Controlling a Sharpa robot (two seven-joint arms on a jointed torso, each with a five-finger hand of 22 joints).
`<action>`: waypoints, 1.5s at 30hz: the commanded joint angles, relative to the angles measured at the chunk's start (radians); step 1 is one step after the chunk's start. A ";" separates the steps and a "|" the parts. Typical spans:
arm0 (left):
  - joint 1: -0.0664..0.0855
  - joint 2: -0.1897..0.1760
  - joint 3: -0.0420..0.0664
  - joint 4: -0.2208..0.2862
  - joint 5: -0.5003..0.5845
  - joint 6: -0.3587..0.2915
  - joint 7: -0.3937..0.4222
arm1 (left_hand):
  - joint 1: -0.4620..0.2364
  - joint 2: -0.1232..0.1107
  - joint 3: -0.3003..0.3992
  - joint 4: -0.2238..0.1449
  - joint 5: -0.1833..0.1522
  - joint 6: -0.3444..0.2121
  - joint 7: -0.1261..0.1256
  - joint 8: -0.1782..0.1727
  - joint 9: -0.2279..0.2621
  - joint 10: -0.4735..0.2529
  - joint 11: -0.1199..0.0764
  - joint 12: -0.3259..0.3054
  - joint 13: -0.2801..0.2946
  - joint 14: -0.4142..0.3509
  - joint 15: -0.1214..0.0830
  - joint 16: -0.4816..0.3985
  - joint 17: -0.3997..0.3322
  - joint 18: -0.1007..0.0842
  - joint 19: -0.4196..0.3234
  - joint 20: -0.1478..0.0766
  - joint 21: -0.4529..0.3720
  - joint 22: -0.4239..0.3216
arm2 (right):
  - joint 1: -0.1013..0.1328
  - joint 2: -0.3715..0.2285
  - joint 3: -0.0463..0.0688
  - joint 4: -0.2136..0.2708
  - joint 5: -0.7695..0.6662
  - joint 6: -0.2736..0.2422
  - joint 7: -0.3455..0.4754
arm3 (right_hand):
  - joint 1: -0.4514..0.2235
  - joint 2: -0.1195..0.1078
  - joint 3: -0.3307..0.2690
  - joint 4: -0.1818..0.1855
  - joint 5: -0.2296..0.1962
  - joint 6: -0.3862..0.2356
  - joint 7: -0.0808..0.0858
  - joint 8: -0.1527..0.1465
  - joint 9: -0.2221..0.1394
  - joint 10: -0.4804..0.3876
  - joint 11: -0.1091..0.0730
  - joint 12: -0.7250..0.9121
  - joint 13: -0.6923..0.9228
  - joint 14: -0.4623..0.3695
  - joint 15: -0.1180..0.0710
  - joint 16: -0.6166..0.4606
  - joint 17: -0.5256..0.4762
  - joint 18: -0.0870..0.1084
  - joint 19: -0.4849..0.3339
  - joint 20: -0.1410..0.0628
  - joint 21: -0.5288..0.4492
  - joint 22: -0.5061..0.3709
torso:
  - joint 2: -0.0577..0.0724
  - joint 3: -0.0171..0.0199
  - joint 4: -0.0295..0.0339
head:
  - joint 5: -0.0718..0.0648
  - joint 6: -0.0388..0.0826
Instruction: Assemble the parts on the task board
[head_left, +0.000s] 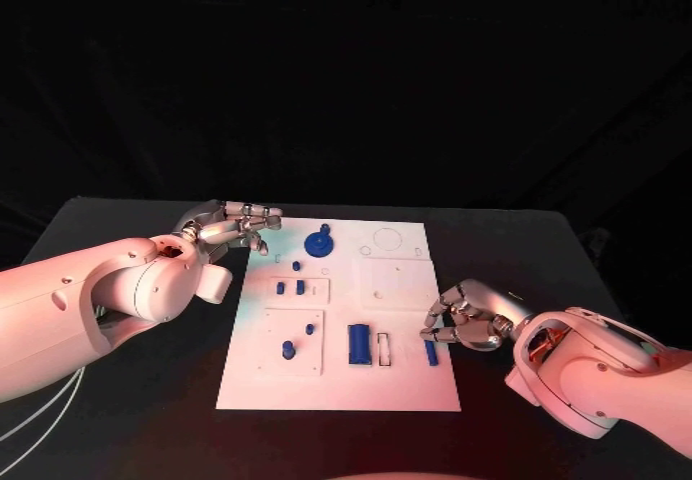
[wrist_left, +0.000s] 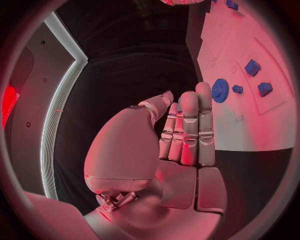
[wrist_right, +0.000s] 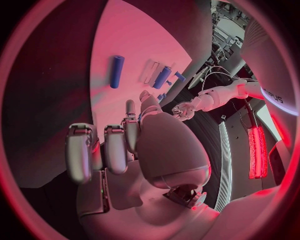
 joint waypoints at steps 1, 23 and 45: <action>0.000 0.000 0.000 0.004 0.004 0.019 0.016 | 0.001 0.006 -0.002 -0.002 0.004 -0.006 0.001 -0.002 -0.002 -0.007 -0.002 0.006 0.001 -0.007 0.000 -0.003 0.001 0.006 0.001 0.008 -0.006 -0.001 | -0.018 -0.004 -0.003 0.005 -0.118 0.035 -0.073 | -0.029 -0.020 -0.005 0.019 0.025 0.011 -0.001 -0.009 0.003 0.013 -0.009 -0.024 -0.182 0.064 -0.002 0.008 0.055 0.000 0.064 0.004 0.011 0.235 | 0.001 -0.0006 -0.0015 | -0.011 -0.007; -0.001 -0.003 -0.001 0.003 0.004 0.027 0.012 | 0.001 0.006 -0.002 -0.002 0.004 -0.006 0.001 -0.002 -0.002 -0.007 -0.002 0.006 0.001 -0.007 0.000 -0.003 0.001 0.006 0.001 0.008 -0.006 -0.001 | -0.052 0.026 -0.005 -0.011 -0.227 0.028 -0.215 | -0.090 -0.067 -0.054 0.103 0.059 0.031 -0.004 -0.015 0.039 0.015 -0.010 -0.030 -0.186 0.065 -0.004 0.011 0.064 -0.002 0.068 0.002 0.019 0.237 | 0.000 -0.0015 0.0033 | -0.017 -0.018; -0.001 -0.006 -0.001 0.004 0.004 0.033 0.006 | -0.001 0.006 -0.003 -0.002 0.003 -0.006 0.001 -0.001 -0.002 -0.007 -0.001 0.007 0.002 -0.008 0.001 -0.003 0.000 0.005 0.001 0.008 -0.007 -0.002 | -0.070 0.067 -0.006 -0.029 -0.258 0.088 -0.257 | -0.033 -0.071 -0.062 0.096 0.054 0.045 -0.021 0.018 0.101 0.018 -0.025 -0.028 -0.183 0.066 -0.015 0.012 0.068 -0.003 0.070 -0.008 0.024 0.239 | 0.000 -0.0013 0.0030 | -0.012 -0.022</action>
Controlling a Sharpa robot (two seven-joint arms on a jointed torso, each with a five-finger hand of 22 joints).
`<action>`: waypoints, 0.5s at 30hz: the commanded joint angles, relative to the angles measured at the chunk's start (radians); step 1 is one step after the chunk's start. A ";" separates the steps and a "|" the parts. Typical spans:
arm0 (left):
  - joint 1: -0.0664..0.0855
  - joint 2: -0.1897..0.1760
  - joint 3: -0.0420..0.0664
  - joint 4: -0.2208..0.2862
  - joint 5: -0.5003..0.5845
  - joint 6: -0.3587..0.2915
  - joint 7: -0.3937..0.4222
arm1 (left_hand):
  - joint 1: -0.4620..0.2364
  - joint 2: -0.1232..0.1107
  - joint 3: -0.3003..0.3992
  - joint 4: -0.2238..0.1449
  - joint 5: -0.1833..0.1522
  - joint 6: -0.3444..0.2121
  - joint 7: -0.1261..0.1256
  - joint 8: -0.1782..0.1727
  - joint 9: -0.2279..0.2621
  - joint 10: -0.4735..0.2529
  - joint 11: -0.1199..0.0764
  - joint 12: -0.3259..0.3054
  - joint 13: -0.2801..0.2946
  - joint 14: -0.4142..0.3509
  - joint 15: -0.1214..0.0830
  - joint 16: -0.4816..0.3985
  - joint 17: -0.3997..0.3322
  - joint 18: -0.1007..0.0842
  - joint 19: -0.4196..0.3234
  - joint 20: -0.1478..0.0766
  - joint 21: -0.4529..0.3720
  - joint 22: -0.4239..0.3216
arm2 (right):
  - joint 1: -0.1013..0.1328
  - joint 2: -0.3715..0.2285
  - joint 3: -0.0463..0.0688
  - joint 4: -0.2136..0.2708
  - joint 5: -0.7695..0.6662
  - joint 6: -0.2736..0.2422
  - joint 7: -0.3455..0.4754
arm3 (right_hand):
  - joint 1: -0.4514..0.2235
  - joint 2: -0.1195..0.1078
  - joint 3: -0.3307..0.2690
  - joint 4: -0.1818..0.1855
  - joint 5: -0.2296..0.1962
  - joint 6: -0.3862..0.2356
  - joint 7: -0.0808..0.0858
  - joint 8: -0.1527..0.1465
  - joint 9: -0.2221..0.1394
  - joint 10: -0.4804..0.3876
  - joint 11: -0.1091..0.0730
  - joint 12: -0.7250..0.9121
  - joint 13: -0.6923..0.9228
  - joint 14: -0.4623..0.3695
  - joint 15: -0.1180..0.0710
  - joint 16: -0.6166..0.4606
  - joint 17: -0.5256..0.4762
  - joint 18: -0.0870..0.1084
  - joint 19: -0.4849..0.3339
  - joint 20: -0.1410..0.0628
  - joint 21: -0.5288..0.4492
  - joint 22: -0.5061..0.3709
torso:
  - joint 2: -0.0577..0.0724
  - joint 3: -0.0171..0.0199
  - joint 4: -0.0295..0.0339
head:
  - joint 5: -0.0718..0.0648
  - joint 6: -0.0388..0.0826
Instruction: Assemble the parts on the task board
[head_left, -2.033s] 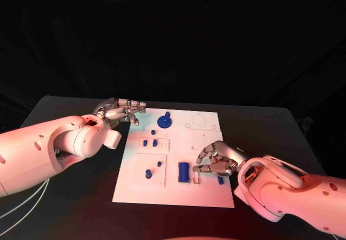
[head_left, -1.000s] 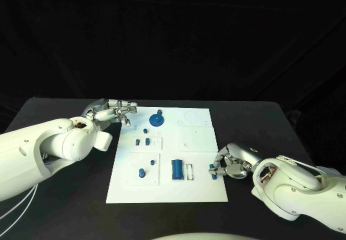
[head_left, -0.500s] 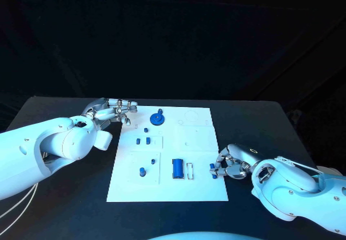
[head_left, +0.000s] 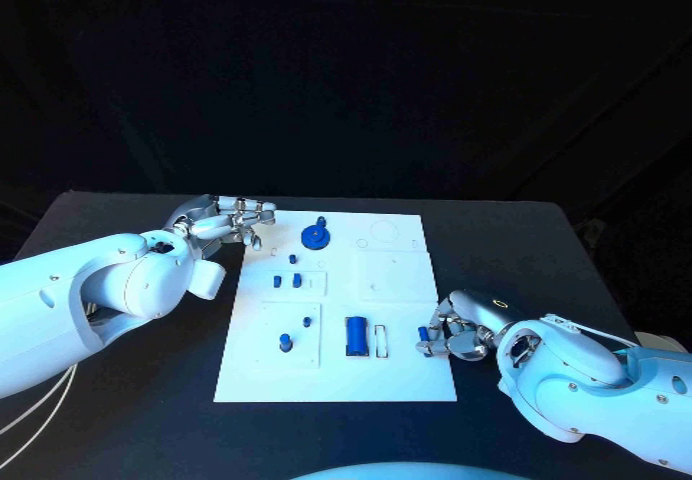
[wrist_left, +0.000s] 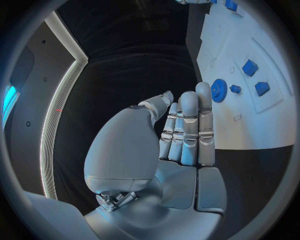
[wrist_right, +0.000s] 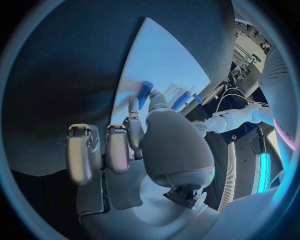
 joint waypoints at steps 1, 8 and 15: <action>0.000 0.000 0.001 0.003 0.004 0.020 0.007 | -0.001 0.006 -0.003 -0.002 0.003 -0.006 0.001 -0.001 -0.002 -0.007 -0.001 0.003 0.001 -0.008 0.001 -0.003 0.000 0.006 0.001 0.008 -0.007 -0.001 | -0.008 0.008 -0.004 -0.005 -0.031 0.047 -0.026 | 0.038 0.008 0.006 -0.019 -0.005 -0.003 -0.007 0.008 0.008 0.000 -0.008 0.003 -0.065 0.066 -0.009 0.004 0.069 -0.003 0.070 -0.009 0.005 0.239 | 0.001 0.0000 -0.0004 | 0.001 -0.001; 0.000 -0.002 0.000 0.004 0.004 0.021 0.007 | -0.001 0.006 -0.003 -0.002 0.003 -0.006 0.001 -0.001 -0.002 -0.007 -0.001 0.003 0.001 -0.008 0.001 -0.003 0.000 0.006 0.001 0.008 -0.007 -0.001 | -0.018 0.025 -0.004 -0.017 -0.078 0.084 -0.050 | 0.121 0.012 0.041 -0.061 -0.106 -0.014 -0.009 0.016 0.041 -0.003 -0.011 -0.003 -0.067 0.066 -0.012 0.004 0.071 -0.004 0.071 -0.013 0.006 0.239 | 0.000 0.0000 0.0002 | 0.002 -0.003; 0.000 -0.003 0.000 0.005 0.004 0.022 0.007 | -0.001 0.006 -0.003 -0.002 0.003 -0.006 0.001 -0.001 -0.002 -0.007 -0.001 0.003 0.001 -0.008 0.001 -0.003 0.000 0.006 0.001 0.008 -0.007 -0.001 | -0.022 0.041 -0.004 -0.025 -0.128 0.121 -0.075 | 0.152 0.008 0.058 -0.078 -0.116 -0.018 -0.008 0.015 0.052 -0.006 -0.011 -0.006 -0.068 0.066 -0.011 0.004 0.071 -0.004 0.070 -0.013 0.005 0.239 | -0.001 -0.0001 0.0002 | 0.002 -0.005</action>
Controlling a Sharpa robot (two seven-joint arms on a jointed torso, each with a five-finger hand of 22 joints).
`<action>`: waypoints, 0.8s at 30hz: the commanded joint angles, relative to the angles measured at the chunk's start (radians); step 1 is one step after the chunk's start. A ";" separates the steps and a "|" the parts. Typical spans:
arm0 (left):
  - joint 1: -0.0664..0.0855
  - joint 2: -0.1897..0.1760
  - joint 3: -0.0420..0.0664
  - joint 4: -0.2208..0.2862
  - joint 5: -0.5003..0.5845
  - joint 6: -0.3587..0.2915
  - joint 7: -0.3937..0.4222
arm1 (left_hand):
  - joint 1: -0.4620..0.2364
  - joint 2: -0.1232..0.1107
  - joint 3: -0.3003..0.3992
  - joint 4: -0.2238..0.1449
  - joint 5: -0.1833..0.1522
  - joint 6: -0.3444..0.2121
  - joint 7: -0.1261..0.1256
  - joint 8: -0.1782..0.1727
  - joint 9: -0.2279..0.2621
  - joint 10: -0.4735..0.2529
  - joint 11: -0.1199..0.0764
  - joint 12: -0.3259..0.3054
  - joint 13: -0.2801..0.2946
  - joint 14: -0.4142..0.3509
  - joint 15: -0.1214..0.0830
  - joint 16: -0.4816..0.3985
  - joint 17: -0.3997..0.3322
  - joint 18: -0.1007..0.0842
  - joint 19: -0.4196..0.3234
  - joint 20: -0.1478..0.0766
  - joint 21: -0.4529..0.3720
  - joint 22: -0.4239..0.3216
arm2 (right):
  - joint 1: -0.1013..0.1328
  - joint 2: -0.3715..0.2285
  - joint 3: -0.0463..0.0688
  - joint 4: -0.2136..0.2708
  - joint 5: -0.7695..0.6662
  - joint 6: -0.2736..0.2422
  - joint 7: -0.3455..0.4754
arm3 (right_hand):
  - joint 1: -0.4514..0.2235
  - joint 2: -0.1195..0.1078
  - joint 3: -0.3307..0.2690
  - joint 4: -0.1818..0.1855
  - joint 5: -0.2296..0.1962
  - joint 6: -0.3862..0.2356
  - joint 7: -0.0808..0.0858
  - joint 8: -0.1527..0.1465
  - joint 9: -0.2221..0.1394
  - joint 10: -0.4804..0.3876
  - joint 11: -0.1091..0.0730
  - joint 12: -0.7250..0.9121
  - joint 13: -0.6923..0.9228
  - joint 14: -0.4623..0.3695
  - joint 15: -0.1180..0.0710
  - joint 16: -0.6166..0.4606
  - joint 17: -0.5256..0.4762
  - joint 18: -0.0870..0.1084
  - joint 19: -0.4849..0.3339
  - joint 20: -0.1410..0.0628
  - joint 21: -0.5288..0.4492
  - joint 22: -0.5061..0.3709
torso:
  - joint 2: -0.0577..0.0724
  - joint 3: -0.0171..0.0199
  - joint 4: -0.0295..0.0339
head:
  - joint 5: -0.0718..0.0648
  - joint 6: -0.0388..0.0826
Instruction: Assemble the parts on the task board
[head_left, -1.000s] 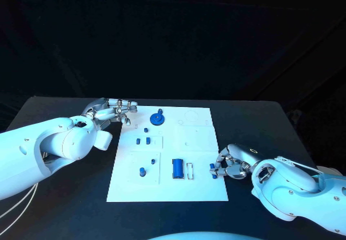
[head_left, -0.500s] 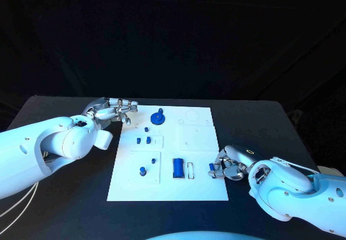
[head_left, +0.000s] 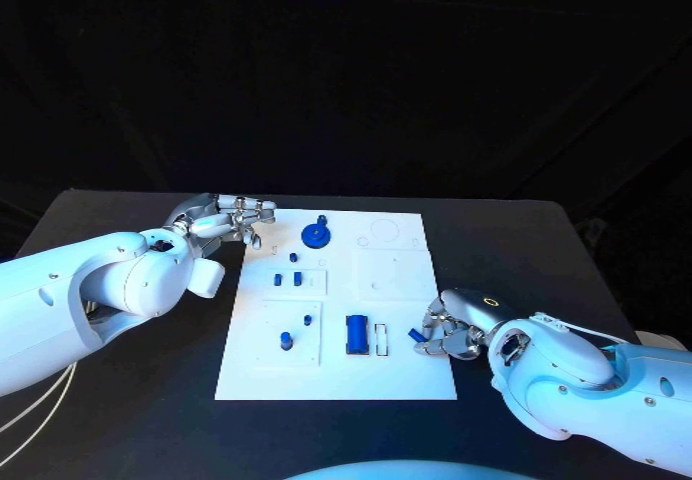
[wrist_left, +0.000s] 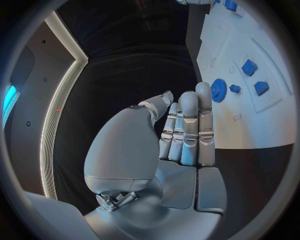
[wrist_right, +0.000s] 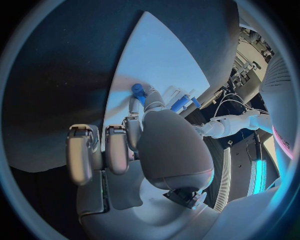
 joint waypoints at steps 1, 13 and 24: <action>0.000 0.000 0.001 0.004 0.004 0.019 0.007 | -0.001 0.007 -0.003 -0.001 0.003 -0.006 0.001 -0.001 -0.001 -0.007 -0.001 0.004 0.001 -0.008 0.001 -0.003 -0.001 0.006 0.001 0.008 -0.007 -0.001 | -0.013 0.006 -0.011 -0.015 -0.051 0.096 -0.055 | 0.045 0.035 0.004 -0.008 -0.005 -0.005 0.001 -0.004 0.001 -0.003 -0.007 -0.006 -0.101 0.066 -0.004 0.004 0.071 -0.004 0.070 -0.005 0.001 0.239 | -0.001 -0.0001 0.0002 | 0.000 -0.001; 0.000 -0.001 0.001 0.005 0.004 0.019 0.006 | -0.002 0.008 -0.003 -0.001 0.003 -0.006 0.001 -0.001 -0.001 -0.007 -0.001 0.004 0.001 -0.008 0.001 -0.004 -0.001 0.006 0.001 0.008 -0.007 -0.001 | -0.014 0.000 -0.010 0.003 -0.039 0.070 -0.078 | 0.076 0.045 0.098 0.012 0.150 -0.016 -0.003 -0.018 0.019 -0.008 -0.012 -0.015 -0.104 0.066 -0.008 0.003 0.072 -0.004 0.070 -0.008 0.001 0.239 | -0.001 -0.0007 0.0008 | 0.000 0.002; 0.000 -0.003 0.001 0.007 0.004 0.020 0.004 | -0.002 0.009 -0.003 0.000 0.003 -0.006 0.001 0.000 -0.001 -0.008 -0.001 0.005 0.002 -0.008 0.001 -0.003 0.000 0.006 0.001 0.008 -0.008 -0.001 | 0.003 -0.007 -0.009 0.032 0.028 0.006 -0.096 | 0.059 -0.013 0.265 0.037 0.163 -0.027 -0.003 -0.013 0.061 -0.003 -0.011 -0.019 -0.106 0.067 -0.008 0.004 0.078 -0.006 0.073 -0.009 0.010 0.241 | -0.002 -0.0010 0.0008 | 0.002 0.003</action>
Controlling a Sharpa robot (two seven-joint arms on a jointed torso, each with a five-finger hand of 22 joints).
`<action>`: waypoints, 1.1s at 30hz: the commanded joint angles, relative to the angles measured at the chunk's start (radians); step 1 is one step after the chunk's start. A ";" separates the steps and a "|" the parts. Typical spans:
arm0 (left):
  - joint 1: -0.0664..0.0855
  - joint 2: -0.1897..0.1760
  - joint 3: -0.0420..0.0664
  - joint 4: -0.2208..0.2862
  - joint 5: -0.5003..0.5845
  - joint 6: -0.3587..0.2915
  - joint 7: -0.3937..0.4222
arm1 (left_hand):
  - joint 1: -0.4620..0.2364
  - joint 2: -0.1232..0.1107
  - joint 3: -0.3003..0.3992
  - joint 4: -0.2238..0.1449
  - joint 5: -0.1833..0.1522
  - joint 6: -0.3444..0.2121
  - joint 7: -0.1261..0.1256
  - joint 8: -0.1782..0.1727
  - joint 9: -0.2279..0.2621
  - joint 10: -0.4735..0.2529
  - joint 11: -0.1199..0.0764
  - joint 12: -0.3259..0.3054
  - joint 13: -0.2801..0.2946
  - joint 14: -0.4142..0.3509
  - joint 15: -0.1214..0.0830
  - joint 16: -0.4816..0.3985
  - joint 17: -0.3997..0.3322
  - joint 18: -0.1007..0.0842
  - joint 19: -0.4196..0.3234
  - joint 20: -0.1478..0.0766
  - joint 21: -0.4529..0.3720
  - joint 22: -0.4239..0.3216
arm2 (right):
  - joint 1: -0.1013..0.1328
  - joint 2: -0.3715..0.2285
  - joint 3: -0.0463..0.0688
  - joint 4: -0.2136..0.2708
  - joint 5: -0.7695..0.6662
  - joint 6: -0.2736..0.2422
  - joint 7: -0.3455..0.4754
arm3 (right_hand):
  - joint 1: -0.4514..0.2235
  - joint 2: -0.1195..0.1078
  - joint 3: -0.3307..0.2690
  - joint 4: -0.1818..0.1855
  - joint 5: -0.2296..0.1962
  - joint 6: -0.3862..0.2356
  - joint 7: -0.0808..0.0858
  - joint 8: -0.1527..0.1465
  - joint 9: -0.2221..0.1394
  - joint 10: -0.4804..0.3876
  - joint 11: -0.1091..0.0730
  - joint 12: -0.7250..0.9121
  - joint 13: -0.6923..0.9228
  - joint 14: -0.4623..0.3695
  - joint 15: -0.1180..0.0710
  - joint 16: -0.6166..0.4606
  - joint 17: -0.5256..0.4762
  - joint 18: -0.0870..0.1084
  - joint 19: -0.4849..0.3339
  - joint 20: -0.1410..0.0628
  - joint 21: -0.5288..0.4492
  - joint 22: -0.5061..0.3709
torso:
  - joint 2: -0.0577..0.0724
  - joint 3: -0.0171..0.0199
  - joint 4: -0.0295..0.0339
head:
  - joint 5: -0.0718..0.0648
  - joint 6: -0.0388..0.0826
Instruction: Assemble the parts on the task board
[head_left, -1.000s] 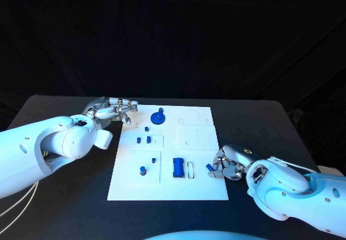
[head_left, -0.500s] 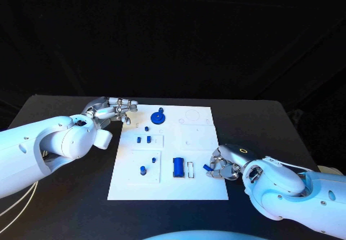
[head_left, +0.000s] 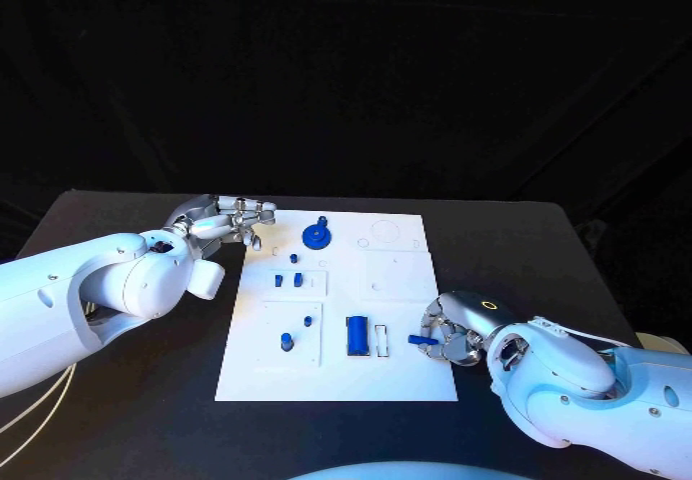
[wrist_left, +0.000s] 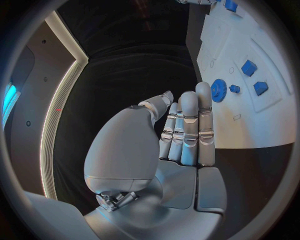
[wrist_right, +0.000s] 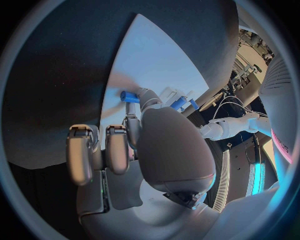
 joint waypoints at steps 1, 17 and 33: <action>0.000 0.000 0.001 0.004 0.004 0.017 0.005 | -0.002 0.009 -0.003 0.000 0.003 -0.006 0.001 0.000 -0.001 -0.008 -0.001 0.005 0.001 -0.008 0.001 -0.003 0.000 0.006 0.001 0.008 -0.004 -0.002 | 0.003 -0.002 -0.004 0.002 0.055 -0.003 -0.055 | 0.019 0.017 0.040 -0.002 0.005 0.000 -0.008 0.005 0.015 0.007 -0.005 0.003 -0.066 0.067 -0.008 0.005 0.079 -0.006 0.074 -0.009 0.006 0.242 | -0.001 -0.0005 -0.0001 | 0.001 0.000; 0.000 -0.001 0.001 0.007 0.004 0.019 0.004 | -0.002 0.010 -0.003 -0.001 0.004 -0.006 0.001 0.000 -0.001 -0.008 -0.001 0.005 0.001 -0.008 0.001 -0.002 0.000 0.006 0.001 0.008 -0.004 -0.002 | 0.033 0.020 -0.003 0.028 0.128 -0.096 -0.031 | -0.026 -0.021 0.106 0.014 -0.002 0.001 -0.008 0.006 0.033 0.011 -0.005 0.009 -0.062 0.069 -0.007 0.009 0.086 -0.007 0.077 -0.008 0.013 0.244 | 0.001 0.0002 -0.0001 | 0.002 0.004; 0.001 -0.001 0.001 0.010 0.004 0.021 0.004 | -0.001 0.010 -0.002 -0.001 0.004 -0.006 0.001 0.000 -0.001 -0.008 -0.002 0.006 0.002 -0.008 0.001 -0.002 0.001 0.006 0.002 0.008 -0.005 -0.002 | 0.034 0.095 -0.003 0.010 0.264 -0.128 -0.022 | -0.072 -0.036 0.131 0.030 -0.005 0.008 -0.010 0.007 0.044 0.020 -0.006 0.023 -0.052 0.071 -0.008 0.014 0.095 -0.009 0.080 -0.008 0.022 0.246 | 0.001 0.0001 -0.0001 | 0.003 -0.001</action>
